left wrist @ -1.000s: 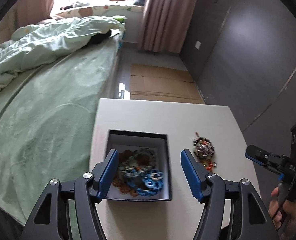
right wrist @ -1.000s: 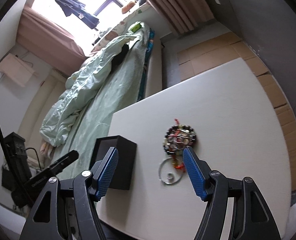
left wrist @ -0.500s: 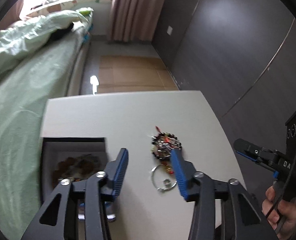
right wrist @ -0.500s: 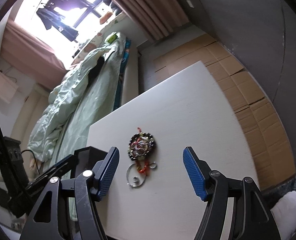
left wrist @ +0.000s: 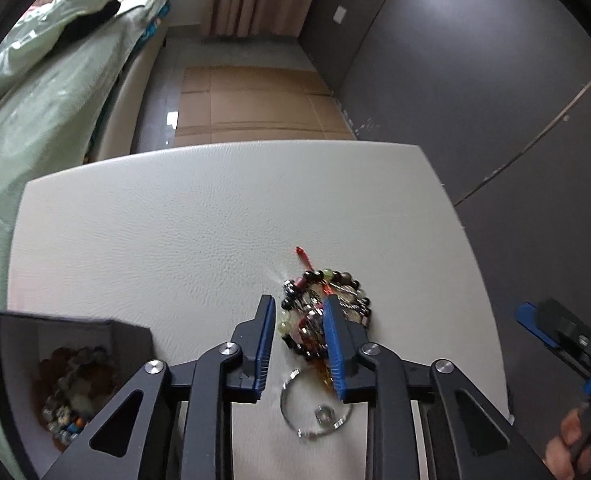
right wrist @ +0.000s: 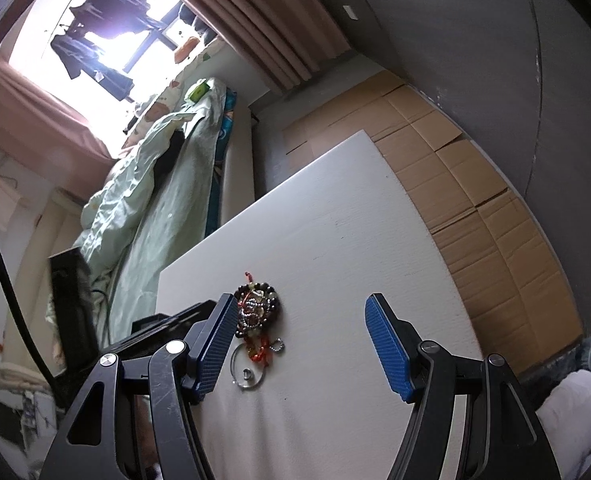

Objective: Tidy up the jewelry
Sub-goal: 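Lower the left gripper onto the beaded pendant with red cord and close it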

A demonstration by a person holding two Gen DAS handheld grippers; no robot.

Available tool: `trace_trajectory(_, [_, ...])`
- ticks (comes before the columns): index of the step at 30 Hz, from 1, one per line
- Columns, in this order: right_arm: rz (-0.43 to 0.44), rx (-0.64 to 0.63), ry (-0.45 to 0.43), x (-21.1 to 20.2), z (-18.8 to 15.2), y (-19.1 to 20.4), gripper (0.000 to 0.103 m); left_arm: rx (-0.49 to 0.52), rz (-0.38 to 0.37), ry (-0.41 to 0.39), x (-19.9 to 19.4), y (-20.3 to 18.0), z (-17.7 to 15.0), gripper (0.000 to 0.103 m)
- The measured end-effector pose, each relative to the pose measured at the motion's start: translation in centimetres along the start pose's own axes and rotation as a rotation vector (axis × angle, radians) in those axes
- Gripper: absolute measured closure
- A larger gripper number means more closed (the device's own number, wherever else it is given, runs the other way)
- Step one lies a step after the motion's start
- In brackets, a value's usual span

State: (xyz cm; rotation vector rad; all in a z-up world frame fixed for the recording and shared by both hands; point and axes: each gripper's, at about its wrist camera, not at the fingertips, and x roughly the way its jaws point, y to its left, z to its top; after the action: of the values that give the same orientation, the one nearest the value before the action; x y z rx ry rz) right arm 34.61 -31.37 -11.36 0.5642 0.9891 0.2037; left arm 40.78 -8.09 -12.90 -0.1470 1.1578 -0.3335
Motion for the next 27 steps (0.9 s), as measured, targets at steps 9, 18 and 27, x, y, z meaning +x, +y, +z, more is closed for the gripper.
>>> trace_trajectory(9, [0.003, -0.002, 0.008, 0.2, 0.1, 0.0, 0.036, -0.019, 0.015, 0.006, 1.8, 0.4, 0.2, 0.083])
trace_trajectory(18, [0.017, -0.025, 0.047, 1.6, -0.3, 1.0, 0.036, -0.046, -0.02, -0.002, 2.3, 0.8, 0.3, 0.083])
trace_trajectory(27, [0.017, -0.044, 0.091, 3.7, -0.4, 2.2, 0.036, 0.005, -0.03, 0.039, 2.3, 0.0, -0.5, 0.085])
